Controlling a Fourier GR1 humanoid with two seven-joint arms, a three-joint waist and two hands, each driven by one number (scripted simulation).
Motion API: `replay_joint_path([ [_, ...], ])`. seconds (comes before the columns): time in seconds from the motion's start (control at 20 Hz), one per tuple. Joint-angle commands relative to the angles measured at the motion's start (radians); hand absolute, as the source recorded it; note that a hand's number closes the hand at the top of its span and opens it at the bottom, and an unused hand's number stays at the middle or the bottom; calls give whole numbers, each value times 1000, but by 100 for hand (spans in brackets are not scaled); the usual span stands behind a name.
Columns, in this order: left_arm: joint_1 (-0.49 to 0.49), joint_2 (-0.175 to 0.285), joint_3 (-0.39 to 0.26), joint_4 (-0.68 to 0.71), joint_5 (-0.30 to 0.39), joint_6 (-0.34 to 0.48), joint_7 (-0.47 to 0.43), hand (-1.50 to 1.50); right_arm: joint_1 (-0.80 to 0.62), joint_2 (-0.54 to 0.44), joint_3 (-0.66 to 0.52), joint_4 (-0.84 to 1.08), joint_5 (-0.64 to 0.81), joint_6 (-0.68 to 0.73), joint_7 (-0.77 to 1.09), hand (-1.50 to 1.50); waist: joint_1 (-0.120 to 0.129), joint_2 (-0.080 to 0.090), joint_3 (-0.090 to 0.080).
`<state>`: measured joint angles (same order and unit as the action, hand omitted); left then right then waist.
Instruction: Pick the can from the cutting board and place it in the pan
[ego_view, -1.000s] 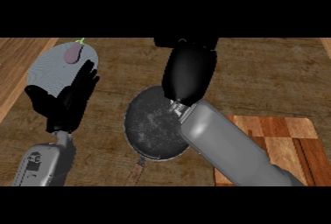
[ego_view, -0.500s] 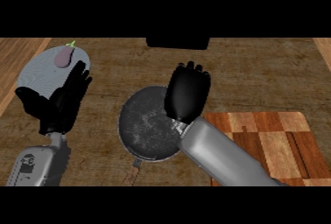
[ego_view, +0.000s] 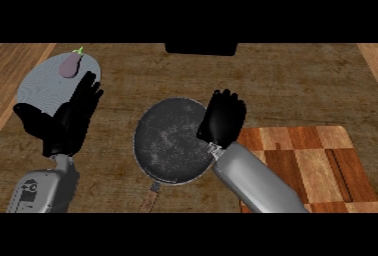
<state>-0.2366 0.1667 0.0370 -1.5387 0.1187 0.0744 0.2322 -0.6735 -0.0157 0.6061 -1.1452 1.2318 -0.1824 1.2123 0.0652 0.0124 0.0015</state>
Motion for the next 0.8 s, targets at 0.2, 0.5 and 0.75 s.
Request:
replay_joint_path([
  [0.2,-1,-15,-16,-13,-8,8,8,0,97,15,-24,63,-148,-284,183,-150,9,3,1],
  [0.5,38,-1,5,-5,-9,6,-8,0,120,15,-24,-17,-101,-485,102,-150,-24,-9,1],
  [0.75,55,18,35,-42,7,12,16,0,238,15,-57,-151,-63,-693,47,-150,-54,-22,2],
])
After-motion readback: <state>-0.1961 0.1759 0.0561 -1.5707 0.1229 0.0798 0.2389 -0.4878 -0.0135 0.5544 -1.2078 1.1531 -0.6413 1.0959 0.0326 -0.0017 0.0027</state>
